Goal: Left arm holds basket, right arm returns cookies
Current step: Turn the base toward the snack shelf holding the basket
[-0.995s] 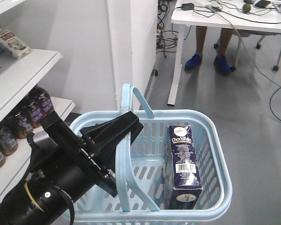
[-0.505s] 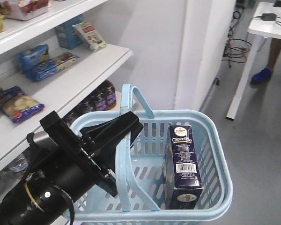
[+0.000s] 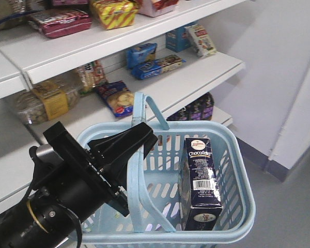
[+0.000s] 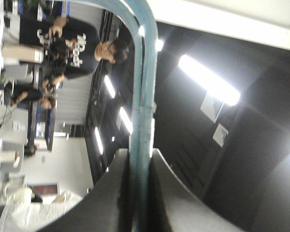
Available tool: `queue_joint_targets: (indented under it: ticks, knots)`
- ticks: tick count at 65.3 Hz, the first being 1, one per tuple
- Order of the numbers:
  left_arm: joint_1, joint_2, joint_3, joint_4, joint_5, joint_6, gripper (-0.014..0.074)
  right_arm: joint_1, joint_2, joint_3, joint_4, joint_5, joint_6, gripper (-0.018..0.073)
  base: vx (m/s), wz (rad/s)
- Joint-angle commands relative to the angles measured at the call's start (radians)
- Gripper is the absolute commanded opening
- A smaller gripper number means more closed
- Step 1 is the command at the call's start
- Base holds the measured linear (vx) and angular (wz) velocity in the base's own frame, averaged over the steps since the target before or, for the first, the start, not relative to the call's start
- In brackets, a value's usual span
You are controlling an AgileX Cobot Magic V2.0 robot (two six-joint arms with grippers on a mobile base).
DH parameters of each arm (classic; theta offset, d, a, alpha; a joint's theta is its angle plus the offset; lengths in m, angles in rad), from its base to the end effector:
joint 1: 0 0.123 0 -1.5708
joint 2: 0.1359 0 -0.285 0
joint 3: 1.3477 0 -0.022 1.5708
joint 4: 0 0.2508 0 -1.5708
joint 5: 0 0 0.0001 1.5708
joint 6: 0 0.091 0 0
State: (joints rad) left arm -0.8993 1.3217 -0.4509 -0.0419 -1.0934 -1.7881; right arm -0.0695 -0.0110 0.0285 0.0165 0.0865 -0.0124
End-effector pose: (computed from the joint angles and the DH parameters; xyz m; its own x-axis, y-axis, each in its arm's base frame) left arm 0.1567 -0.1918 0.2723 -0.7835 -0.5755 0.2342 0.0060 -0.3840 -0.9233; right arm 0.0567 -0.0038 0.1963 -0.0165 0.0052 -0.9999 0.0681 0.9977 0.0041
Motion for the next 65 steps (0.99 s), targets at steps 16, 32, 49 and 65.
queue_joint_targets:
  ticks: [16, 32, 49, 65]
  knots:
    - [-0.007, -0.031, -0.029, -0.003, -0.143, -0.003, -0.0003, 0.000, -0.012, 0.018, -0.005, -0.072, -0.006, -0.0006, 0.01, 0.59]
    - [-0.007, -0.031, -0.029, -0.003, -0.143, -0.003, -0.0003, 0.000, -0.012, 0.018, -0.007, -0.072, -0.006, -0.0006, 0.03, 0.56]
    - [-0.007, -0.031, -0.029, -0.003, -0.143, -0.003, -0.0003, 0.000, -0.012, 0.018, -0.007, -0.072, -0.006, -0.0006, 0.06, 0.52]
    - [-0.007, -0.031, -0.029, -0.003, -0.143, -0.003, -0.0003, 0.000, -0.012, 0.018, -0.007, -0.072, -0.006, -0.0006, 0.09, 0.44]
